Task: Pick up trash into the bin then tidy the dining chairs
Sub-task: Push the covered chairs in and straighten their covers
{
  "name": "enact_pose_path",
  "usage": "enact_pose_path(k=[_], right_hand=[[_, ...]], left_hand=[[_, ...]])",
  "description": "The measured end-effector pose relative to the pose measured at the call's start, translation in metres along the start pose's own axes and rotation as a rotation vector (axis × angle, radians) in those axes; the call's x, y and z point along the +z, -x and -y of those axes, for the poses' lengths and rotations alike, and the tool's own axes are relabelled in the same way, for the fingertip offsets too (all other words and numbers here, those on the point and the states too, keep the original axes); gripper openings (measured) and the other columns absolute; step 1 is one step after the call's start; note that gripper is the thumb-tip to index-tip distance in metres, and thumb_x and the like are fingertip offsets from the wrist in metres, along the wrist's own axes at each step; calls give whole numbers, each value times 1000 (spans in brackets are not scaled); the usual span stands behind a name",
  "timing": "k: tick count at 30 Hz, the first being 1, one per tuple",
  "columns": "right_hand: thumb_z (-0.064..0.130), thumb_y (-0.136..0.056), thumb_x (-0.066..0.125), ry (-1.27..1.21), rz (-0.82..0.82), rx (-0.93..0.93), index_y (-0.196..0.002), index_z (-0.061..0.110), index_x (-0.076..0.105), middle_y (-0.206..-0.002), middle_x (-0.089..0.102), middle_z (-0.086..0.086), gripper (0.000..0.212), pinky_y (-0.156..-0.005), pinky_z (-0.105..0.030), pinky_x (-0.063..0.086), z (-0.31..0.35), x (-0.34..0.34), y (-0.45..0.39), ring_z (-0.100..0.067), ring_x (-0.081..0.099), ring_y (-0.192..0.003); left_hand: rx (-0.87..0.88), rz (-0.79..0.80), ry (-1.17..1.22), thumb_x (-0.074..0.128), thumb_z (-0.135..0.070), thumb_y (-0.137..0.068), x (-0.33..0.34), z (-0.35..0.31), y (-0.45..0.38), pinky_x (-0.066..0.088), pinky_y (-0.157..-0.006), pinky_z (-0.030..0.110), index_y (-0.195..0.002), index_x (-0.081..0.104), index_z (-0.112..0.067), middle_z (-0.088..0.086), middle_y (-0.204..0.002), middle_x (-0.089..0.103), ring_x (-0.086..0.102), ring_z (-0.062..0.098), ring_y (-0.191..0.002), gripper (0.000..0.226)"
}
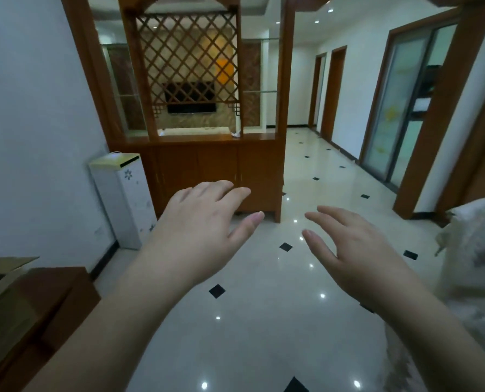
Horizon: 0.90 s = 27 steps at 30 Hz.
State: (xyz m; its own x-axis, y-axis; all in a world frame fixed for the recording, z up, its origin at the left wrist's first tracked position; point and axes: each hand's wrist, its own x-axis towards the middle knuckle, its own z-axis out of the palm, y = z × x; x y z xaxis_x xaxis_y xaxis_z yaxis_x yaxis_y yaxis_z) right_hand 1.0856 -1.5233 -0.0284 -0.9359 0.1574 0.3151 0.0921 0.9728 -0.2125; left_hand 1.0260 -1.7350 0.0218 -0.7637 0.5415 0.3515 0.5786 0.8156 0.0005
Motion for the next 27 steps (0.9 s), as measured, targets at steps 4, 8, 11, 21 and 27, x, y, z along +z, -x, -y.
enact_pose_path(k=[4,8,11,21,27], right_hand=[[59,-95,26,36,-23,29,-143,40,31,-150,33,12,52,-112,-31,23,-37,10,-62,-9,26,-138],[58,-94,23,52,-7,55,-144,38,29,-152,31,11,55,-112,-31,21,-61,28,-116,-9,25,-139],[58,-94,24,86,-16,87,-145,37,28,-152,31,11,56,-113,-31,21,-76,49,-163,-10,25,-139],[58,-95,20,139,-4,235,-145,38,28,-152,29,12,54,-113,-29,18,-127,105,-325,-9,23,-139],[60,-95,14,180,-70,428,-141,36,38,-148,37,10,57,-111,-30,20,-199,120,-369,-10,29,-136]], left_hand=[[51,11,2,10,-66,-90,34,-3,-73,14,-115,34,-147,17,-41,-14,-154,23,16,9,-142,63],[67,36,4,3,-68,-91,75,10,-142,15,-114,34,-147,18,-41,-13,-154,24,18,9,-142,64],[83,54,36,8,-66,-90,111,24,-197,14,-115,34,-147,17,-41,-13,-155,23,17,9,-142,63],[233,35,107,3,-63,-90,208,73,-387,20,-112,35,-145,24,-41,-13,-151,31,24,10,-140,63],[421,49,178,3,-62,-90,259,36,-488,21,-112,34,-144,28,-39,-12,-149,35,27,10,-138,64]])
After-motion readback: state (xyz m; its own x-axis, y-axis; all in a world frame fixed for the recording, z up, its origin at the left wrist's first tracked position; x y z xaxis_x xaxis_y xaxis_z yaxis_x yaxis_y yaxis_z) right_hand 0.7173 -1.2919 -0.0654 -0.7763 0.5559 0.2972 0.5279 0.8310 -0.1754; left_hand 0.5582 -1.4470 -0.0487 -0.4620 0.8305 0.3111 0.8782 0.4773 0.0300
